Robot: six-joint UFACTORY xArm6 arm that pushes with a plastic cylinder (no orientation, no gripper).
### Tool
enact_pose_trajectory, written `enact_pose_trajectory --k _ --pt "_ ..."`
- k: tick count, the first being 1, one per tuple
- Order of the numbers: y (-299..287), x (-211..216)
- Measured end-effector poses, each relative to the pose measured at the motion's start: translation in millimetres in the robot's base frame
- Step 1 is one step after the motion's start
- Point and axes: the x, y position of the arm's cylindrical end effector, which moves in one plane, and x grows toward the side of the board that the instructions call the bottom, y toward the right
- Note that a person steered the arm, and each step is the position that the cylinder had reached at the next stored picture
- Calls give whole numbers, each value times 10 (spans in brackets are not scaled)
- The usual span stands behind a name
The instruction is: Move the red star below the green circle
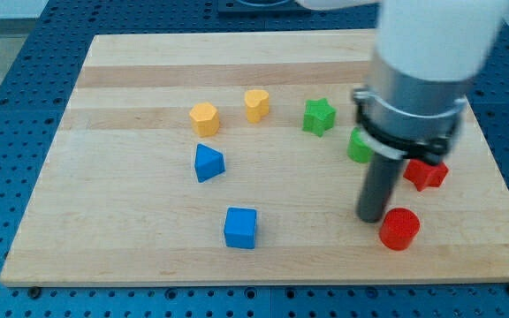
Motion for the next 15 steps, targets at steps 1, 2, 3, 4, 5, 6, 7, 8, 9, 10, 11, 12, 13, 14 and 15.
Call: enact_pose_trajectory --k 1,2,3,4,5,6,7,8,9,10,11,12,13,14,15 --pt "623 35" --pt "1212 -16" --pt "1569 -222" --pt "1681 -480" --pt "1644 -597" --pt "1350 -588" --pt "926 -486" --pt "449 -355" --pt "240 -164" --pt "675 -125" --pt "1141 -409" --pt "1379 -799" --pt "1296 -976" --pt "933 -900" --pt "675 -678"
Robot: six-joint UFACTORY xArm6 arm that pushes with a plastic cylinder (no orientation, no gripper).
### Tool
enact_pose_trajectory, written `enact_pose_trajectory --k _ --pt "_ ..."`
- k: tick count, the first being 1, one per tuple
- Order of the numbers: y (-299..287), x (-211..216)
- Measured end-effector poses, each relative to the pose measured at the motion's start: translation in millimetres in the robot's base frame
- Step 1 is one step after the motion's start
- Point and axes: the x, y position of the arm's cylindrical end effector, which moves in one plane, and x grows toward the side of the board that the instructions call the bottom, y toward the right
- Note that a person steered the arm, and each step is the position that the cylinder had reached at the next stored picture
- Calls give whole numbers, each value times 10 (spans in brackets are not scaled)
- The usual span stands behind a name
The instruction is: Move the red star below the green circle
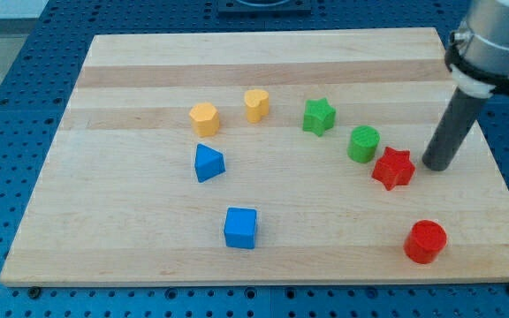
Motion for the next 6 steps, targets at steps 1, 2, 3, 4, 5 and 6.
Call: enact_pose_trajectory --k 1,2,3,4,5,6 --pt "-253 195" --pt "-203 267" --pt "46 116" --pt "8 -80" --pt "-348 -102" --pt "-739 51"
